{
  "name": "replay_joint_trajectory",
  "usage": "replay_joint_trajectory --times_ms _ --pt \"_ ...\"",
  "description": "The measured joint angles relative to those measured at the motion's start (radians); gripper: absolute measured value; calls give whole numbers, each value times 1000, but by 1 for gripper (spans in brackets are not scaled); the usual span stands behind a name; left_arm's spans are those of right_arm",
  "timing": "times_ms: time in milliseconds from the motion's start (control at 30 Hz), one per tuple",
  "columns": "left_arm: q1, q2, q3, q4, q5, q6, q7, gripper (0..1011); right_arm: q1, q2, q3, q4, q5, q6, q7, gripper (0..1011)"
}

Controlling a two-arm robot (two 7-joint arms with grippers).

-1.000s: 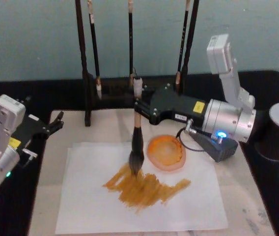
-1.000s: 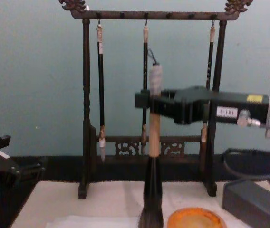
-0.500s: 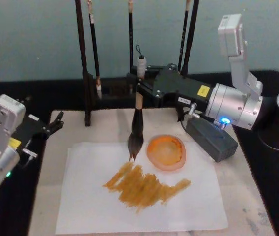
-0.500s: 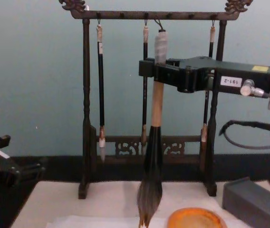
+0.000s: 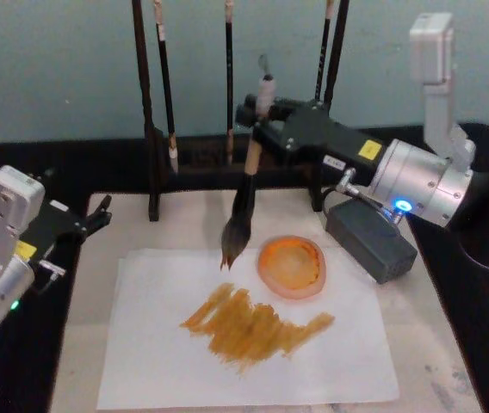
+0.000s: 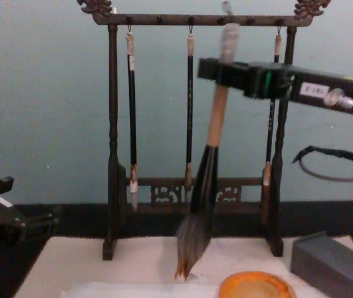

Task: Pick up the brush from the inkstone, write on the paper, then place the brush back to its original position.

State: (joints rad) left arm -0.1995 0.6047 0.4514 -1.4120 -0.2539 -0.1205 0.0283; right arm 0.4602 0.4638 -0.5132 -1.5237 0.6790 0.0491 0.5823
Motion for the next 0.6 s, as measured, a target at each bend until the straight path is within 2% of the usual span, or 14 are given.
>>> replay_joint_trajectory --times_ms 233,433,600 --pt "0 0 0 0 0 0 0 1010 -68 -11 75 -47 94 35 -99 161" --pt "0 0 0 0 0 0 0 1010 -152 -26 169 -103 237 90 -231 161" --pt "0 0 0 0 0 0 0 1010 -198 -30 212 -132 309 113 -304 161"
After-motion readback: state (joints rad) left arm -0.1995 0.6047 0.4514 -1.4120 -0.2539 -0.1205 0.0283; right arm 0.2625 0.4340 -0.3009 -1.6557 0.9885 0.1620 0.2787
